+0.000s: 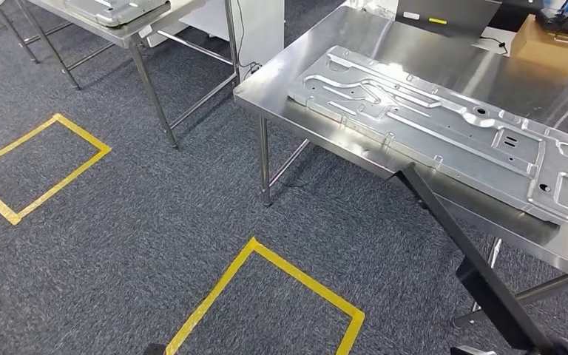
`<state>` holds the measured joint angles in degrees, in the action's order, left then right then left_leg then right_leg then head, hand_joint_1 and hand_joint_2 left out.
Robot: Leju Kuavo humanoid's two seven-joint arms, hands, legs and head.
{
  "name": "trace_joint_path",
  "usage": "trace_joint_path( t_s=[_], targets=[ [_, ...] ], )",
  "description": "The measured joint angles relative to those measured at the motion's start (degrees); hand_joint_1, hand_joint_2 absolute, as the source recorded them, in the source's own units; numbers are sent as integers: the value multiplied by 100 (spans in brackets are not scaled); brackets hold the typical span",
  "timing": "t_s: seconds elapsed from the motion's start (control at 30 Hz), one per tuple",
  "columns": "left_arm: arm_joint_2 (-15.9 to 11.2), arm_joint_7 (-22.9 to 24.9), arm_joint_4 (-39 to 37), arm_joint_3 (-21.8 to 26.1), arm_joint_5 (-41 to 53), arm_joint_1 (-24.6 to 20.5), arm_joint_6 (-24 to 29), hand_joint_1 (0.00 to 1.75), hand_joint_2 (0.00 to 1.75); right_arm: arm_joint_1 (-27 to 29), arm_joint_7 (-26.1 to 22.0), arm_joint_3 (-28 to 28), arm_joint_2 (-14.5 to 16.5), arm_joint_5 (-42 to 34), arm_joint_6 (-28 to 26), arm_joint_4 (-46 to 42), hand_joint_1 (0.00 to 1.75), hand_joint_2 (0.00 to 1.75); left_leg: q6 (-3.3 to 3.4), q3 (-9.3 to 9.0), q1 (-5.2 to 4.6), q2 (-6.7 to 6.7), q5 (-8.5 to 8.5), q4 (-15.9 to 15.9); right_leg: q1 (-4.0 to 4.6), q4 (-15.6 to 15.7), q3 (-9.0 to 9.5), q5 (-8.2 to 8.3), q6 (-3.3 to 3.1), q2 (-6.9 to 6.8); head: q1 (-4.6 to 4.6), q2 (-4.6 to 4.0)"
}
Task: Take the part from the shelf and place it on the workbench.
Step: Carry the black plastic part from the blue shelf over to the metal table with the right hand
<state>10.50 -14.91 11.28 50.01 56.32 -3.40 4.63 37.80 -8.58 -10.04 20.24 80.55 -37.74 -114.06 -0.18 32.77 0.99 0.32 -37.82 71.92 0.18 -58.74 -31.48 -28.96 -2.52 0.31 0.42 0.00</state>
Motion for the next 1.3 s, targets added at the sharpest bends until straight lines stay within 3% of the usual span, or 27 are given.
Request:
trace_joint_path(
  t_s=[0.03,0.07,0.1,0.17,0.23,0.37,0.43,0.53,0.57,0.6,0.67,0.73,0.8,0.87,0.93,1.03,1.07,1.1,1.13,1.2,1.23,1.27,1.3],
  targets=[
    [-6,13,0,0,13,12,0,0,175,-41,3,20,0,15,0,62,175,175,-20,190,2,0,-65,183,0,-1,39,-40,1,13,-1,0],
    [-13,24,0,0,22,25,0,0,175,-69,6,32,0,27,-5,113,175,175,-28,297,2,0,-3,188,-2,-2,92,-84,13,27,-1,0],
    [-22,29,0,1,28,36,0,0,175,-94,12,39,0,38,-10,155,175,175,-26,318,3,0,189,9,-6,-2,162,-135,30,38,-2,0],
    [-39,36,-1,1,36,50,-2,0,175,-151,32,42,0,50,-23,224,175,175,-15,220,-5,1,728,-626,-13,-8,317,-253,80,42,0,0],
    [-47,45,-2,0,44,52,-11,0,175,-207,47,39,0,50,-33,275,175,175,32,155,-35,0,952,-1044,-8,-26,380,-347,146,39,-8,0],
    [-46,64,-2,1,58,67,-34,0,175,-254,58,31,0,46,-45,335,175,175,185,47,-22,-10,915,-1179,3,-169,397,-420,259,31,-15,0],
    [-47,62,-2,2,67,53,-40,0,175,-278,61,15,-1,45,-47,341,175,175,235,-79,-3,-12,888,-1255,-26,-619,165,-561,321,16,-8,0],
    [-49,62,-2,2,84,39,-53,0,175,-299,61,-22,-2,44,-47,346,175,175,254,-219,1,-16,800,-1309,-80,-1500,-513,-883,403,5,-2,0],
    [-48,63,-2,2,94,44,-59,0,175,-302,61,-51,-3,50,-44,348,175,175,249,-277,3,-20,753,-1313,-95,-1559,-655,-859,415,1,-2,0],
    [-48,63,-2,2,107,49,-64,0,175,-307,57,-90,-3,57,-40,350,175,175,241,-345,5,-25,700,-1313,-107,-1439,-708,-720,417,-2,-2,0],
    [-46,64,-2,2,140,59,-75,0,175,-329,49,-192,-7,74,-27,350,175,175,218,-486,10,-32,587,-1320,-112,-821,-633,-155,384,-11,-1,0],
    [-45,67,-2,1,178,55,-84,0,175,-390,43,-316,-26,89,25,356,175,175,159,-581,12,-41,490,-1340,-66,-370,-551,179,312,-37,-4,0],
    [-46,70,-2,-3,230,39,-98,0,175,-515,50,-478,-92,116,166,363,175,175,80,-687,12,-39,453,-1345,-10,-263,-498,170,226,-39,-8,0],
    [-48,67,-2,-7,291,8,-122,0,175,-732,80,-674,-232,143,373,384,175,175,29,-761,20,-27,437,-1274,-24,-160,-351,175,150,-6,-9,0],
    [-48,57,-2,-11,344,-35,-156,0,175,-1026,137,-871,-455,141,565,444,175,175,14,-572,27,-26,342,-876,-48,-75,-189,144,90,6,-13,0],
    [-50,49,-2,-16,407,-51,-193,0,175,-1475,289,-1091,-905,84,786,642,175,175,3,114,26,-31,-23,80,-31,-47,-52,41,31,25,-16,0],
    [-56,52,-2,-16,425,-40,-195,0,175,-1588,338,-1148,-1057,62,840,719,175,175,3,288,25,-32,-65,202,-24,-47,3,-6,33,38,-17,0],
    [-64,57,-2,-16,441,-29,-195,0,175,-1680,376,-1205,-1204,44,890,791,175,175,7,383,24,-33,10,152,-19,-48,70,-58,43,50,-17,0],
    [-74,63,-2,-15,455,-19,-195,0,175,-1761,402,-1250,-1337,27,935,855,175,175,15,388,24,-33,211,-78,-17,-48,147,-113,58,55,-17,0],
    [-93,78,-2,-16,483,-8,-199,0,175,-1947,451,-1317,-1598,-9,1039,1005,175,175,52,292,5,-29,766,-719,-14,-50,296,-230,102,58,-15,0],
    [-102,82,-2,-16,501,-12,-204,0,175,-2063,476,-1340,-1738,-23,1093,1104,175,175,80,251,-14,-27,930,-940,-15,-51,335,-275,134,63,-18,0],
    [-108,85,-2,-18,522,-17,-210,0,175,-2194,507,-1359,-1896,-34,1144,1228,175,175,117,237,-33,-26,1037,-1057,-15,-44,355,-309,172,68,-17,0],
    [-111,86,-2,-20,544,-20,-216,0,175,-2332,537,-1375,-2068,-38,1181,1381,175,175,160,243,-53,-25,1033,-1073,-15,-47,372,-315,218,72,-19,0]
  ],
)
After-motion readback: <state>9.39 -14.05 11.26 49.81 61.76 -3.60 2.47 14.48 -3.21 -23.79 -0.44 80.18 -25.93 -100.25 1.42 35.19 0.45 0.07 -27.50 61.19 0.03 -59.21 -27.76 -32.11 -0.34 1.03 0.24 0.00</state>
